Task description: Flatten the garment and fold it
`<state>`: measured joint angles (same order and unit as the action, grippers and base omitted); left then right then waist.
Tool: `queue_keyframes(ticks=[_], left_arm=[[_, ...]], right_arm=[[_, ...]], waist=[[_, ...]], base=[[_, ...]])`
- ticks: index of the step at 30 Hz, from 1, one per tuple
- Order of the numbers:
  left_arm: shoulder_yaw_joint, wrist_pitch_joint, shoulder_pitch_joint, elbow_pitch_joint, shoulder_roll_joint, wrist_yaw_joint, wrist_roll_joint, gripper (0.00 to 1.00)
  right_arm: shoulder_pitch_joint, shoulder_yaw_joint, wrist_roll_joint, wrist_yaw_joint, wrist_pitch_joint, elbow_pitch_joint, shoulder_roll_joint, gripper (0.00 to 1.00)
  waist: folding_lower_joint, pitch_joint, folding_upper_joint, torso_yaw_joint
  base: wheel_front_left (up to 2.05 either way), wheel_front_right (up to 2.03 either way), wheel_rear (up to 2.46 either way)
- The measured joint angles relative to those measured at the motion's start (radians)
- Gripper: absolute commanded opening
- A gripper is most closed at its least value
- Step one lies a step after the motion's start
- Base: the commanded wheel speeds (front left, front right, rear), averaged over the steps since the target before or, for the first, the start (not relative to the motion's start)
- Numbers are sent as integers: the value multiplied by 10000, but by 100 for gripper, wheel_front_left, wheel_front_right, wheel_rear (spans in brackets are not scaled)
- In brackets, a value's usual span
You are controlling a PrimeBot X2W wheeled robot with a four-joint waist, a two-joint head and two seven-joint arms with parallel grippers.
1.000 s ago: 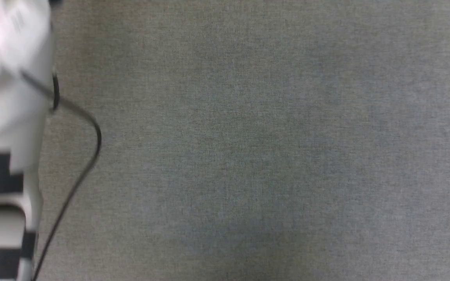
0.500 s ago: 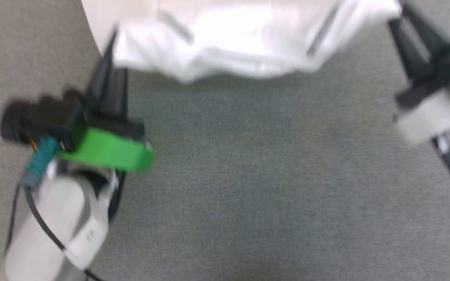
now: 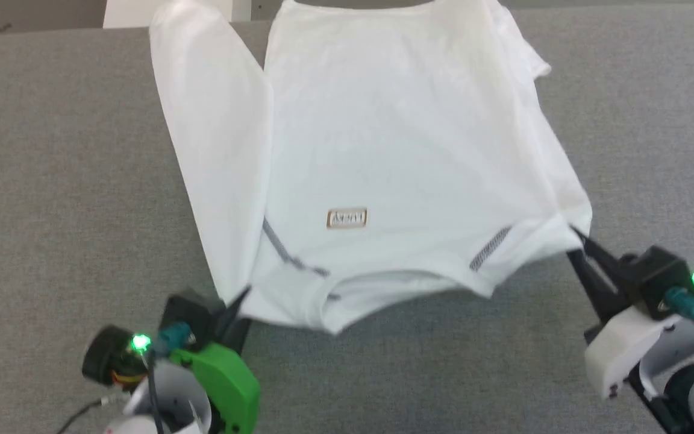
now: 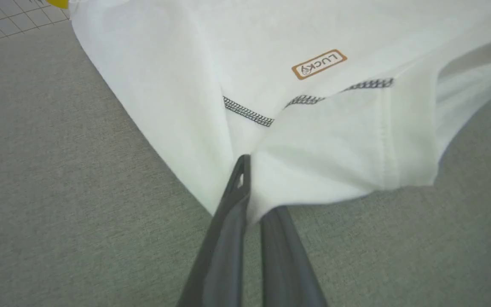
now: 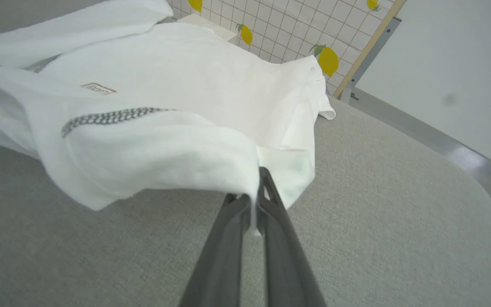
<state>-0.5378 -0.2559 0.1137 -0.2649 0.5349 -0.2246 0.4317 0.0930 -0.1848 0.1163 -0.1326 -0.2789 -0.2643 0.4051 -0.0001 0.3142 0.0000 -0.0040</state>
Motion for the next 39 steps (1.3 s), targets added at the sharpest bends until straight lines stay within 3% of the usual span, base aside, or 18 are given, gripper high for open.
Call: queue_keyframes(ticks=[16, 23, 26, 27, 28, 29, 30, 31, 39], left_arm=[[-1331, -2190, -1650, 616, 320, 784, 1530, 0], [-1523, -2410, -1918, 807, 309, 782, 1699, 0], [-1457, -1981, -1893, 1012, 224, 771, 1632, 0], [-1452, -1862, -1875, 1083, 184, 771, 1603, 0], [-1411, -1641, -1860, 1193, 82, 769, 1559, 15], [-1415, -1546, -1834, 1271, -6, 771, 1557, 22], [-1446, -1503, -1824, 1327, -52, 784, 1553, 42], [-1459, -1388, -1818, 1371, -82, 788, 1509, 100], [-1208, -928, -1913, 1089, -54, 976, 1787, 100]], right_arm=[[-2418, -412, 280, 0, -917, 533, 518, 0], [-3034, -401, 268, 0, -1158, 690, 477, 0], [-3036, -284, 188, 0, -1070, 780, 339, 0], [-3034, -240, 150, 0, -1018, 821, 255, 11], [-3033, -213, 90, 0, -940, 865, 165, 40], [-3024, -188, 48, 0, -844, 892, 84, 69], [-3015, -169, 38, 0, -802, 934, 2, 100], [-3011, -174, 19, 0, -802, 970, -52, 100], [-3253, 128, 798, 0, -1325, 61, -188, 100]], waist=[[0, -1118, 0, -1], [0, -1306, 0, 29], [0, -1296, 0, 52], [0, -1296, 0, 55], [0, -1297, 0, 60], [0, -1304, 0, 63], [0, -1320, 0, 64], [0, -1339, 0, 67], [0, -1668, 0, 129]], base=[[0, 0, 0], [0, 0, 0], [0, 0, 0], [0, 0, 0], [0, 0, 0], [0, 0, 0], [0, 0, 0], [0, 0, 0], [0, 0, 0]])
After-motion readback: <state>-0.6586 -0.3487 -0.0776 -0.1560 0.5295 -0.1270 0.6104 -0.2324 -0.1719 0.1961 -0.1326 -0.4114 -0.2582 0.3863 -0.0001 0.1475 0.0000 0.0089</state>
